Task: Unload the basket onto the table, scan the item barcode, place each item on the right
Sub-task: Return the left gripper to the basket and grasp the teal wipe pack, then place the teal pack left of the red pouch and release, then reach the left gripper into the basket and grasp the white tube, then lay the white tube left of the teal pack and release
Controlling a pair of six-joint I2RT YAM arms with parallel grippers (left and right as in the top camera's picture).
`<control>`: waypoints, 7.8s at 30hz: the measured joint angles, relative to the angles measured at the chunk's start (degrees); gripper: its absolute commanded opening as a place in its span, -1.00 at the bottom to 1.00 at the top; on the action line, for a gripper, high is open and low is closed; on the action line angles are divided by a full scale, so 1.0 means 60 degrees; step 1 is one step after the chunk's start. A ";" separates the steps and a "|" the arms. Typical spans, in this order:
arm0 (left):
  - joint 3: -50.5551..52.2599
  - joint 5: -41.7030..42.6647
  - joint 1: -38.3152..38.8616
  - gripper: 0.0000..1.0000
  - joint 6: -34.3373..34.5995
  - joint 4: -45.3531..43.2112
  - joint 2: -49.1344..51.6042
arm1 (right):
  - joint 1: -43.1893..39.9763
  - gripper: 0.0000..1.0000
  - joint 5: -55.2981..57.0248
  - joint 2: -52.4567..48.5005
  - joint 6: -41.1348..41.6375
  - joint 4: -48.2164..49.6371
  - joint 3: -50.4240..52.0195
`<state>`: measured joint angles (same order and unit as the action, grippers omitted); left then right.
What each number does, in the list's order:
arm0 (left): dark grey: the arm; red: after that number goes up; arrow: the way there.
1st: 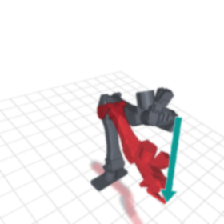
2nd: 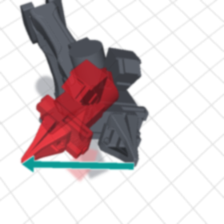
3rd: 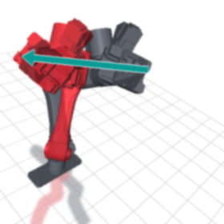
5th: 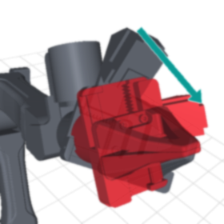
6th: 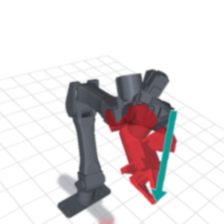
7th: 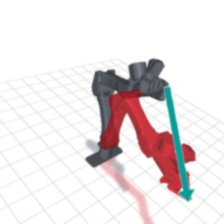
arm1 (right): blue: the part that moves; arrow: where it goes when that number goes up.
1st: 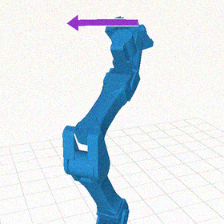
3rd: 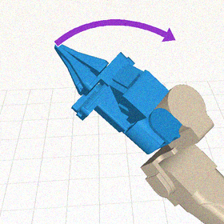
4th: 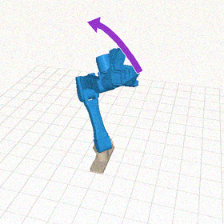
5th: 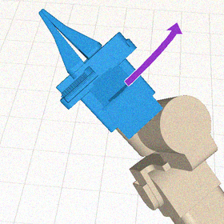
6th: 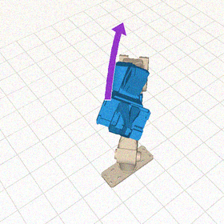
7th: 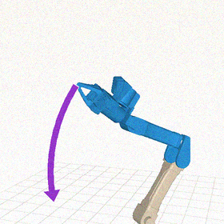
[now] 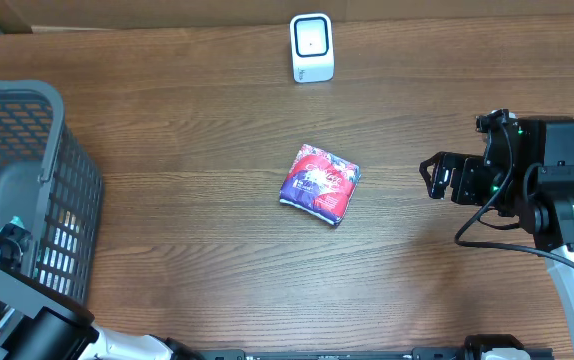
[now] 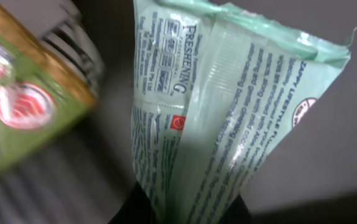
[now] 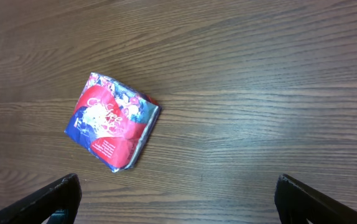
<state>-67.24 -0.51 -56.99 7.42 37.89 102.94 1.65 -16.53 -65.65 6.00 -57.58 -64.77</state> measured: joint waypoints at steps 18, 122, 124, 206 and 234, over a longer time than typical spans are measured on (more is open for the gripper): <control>-0.7369 0.2641 0.3428 -0.92 -0.0503 0.4670 -0.2259 | 0.0000 1.00 -0.0004 0.0000 0.0000 0.0087 0.0000; -0.1974 0.2346 0.0630 0.88 -0.6065 0.3585 0.0616 | 0.0000 1.00 0.0000 -0.0805 -0.0004 0.0058 -0.0004; -0.1974 0.2222 0.0630 0.87 -0.6113 0.3628 0.0725 | 0.0000 1.00 0.0007 -0.0801 0.0000 0.0171 -0.0004; -0.2732 -0.0084 1.1111 -0.91 0.1727 0.2124 0.0798 | 0.0000 1.00 -0.0401 -0.0809 -0.0004 0.1002 -0.0004; -0.8586 -0.0044 0.9912 0.99 0.0685 0.5829 -0.0936 | 0.0000 1.00 -0.0426 -0.0984 0.0000 0.0976 -0.0004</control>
<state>-118.76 -0.78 2.48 11.53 72.86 97.32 1.65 -19.09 -71.55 6.00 -51.72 -64.79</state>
